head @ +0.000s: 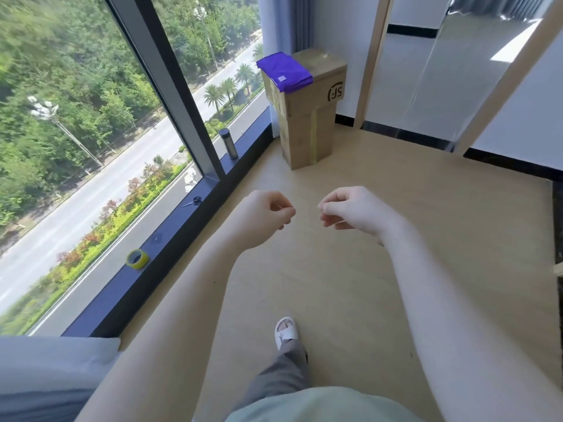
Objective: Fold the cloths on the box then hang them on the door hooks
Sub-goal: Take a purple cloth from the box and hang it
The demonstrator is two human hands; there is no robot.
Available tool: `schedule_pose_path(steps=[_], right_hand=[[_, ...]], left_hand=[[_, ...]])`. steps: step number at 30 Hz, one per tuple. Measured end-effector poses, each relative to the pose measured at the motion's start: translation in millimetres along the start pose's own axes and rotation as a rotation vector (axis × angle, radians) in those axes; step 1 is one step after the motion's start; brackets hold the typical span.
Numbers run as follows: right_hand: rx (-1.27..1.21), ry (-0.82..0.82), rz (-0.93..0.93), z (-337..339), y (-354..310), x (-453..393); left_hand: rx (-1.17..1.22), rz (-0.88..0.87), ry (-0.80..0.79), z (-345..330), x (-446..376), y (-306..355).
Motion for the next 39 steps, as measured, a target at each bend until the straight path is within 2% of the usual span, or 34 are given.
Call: schedule_pose_path(steps=[11,24,39], right_hand=[[-0.007,0.084,-0.031,19,-41,-137],[-0.050,0.118,-0.097,84,-27,-248],[-0.035,0.106,-0.029,265,-35,-437]], left_hand=[[-0.031,-0.064,-0.078,53,-156,6],[-0.061,-0.069,-0.177,41,-290,47],[-0.063,-0.035,-0.119,27,-501,185]])
Point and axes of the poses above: each hand's wrist, its own x-axis away from the middle knuckle, its own z-axis out of the back of the hand, y = z × x, the point moved 8 cm from there along -x, towards the middle knuckle, and after that the axes turned 7 degrees about z, right-handed, at the moved point
